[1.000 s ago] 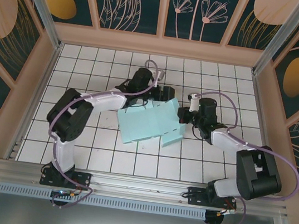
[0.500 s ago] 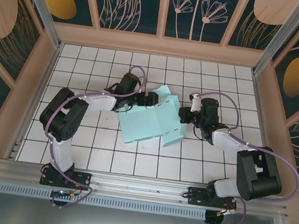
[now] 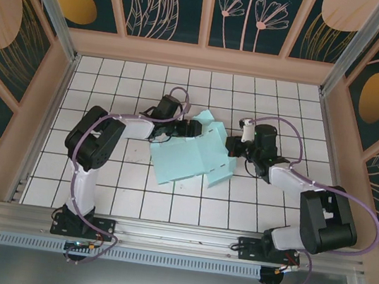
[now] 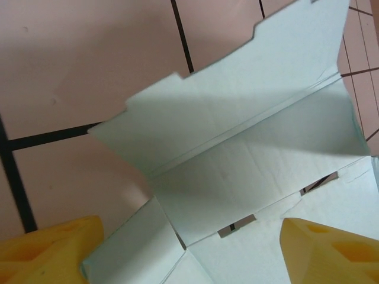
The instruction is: Fold the paper box
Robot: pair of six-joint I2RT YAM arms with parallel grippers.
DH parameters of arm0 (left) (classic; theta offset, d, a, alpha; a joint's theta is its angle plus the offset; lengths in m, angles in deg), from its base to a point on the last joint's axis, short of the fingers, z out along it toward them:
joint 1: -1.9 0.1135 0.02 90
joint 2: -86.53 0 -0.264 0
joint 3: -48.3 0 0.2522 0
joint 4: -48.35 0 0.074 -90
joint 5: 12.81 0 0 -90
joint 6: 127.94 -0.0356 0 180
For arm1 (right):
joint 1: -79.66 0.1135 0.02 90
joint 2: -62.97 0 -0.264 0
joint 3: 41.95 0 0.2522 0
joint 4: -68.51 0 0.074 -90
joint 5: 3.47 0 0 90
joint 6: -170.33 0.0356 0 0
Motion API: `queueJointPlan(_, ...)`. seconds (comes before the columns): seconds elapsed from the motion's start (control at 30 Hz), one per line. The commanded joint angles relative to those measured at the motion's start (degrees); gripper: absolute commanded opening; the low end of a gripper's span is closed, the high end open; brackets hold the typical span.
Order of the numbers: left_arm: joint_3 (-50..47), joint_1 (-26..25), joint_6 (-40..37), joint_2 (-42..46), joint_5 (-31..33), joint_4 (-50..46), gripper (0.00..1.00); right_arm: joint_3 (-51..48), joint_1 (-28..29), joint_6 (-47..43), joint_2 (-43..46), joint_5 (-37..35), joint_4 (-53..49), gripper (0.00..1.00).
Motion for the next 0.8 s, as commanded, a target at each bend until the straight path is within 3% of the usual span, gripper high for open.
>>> queueJointPlan(0.0, 1.22, -0.32, 1.33, -2.26, -5.95, 1.22, 0.74, 0.64, -0.22, 0.17, 1.11, 1.18, 2.26, 0.00)
queueJointPlan(0.37, -1.12, -1.56, 0.81, 2.53, -13.08, 4.82, 0.68, 0.46, -0.18, 0.99, -0.52, 1.86, 3.15, 0.00)
queueJointPlan(0.77, 0.30, -2.91, -4.53, 3.36, -13.87, -2.35, 0.68, 0.44, -0.23, 1.54, -1.05, 2.15, 3.50, 0.00)
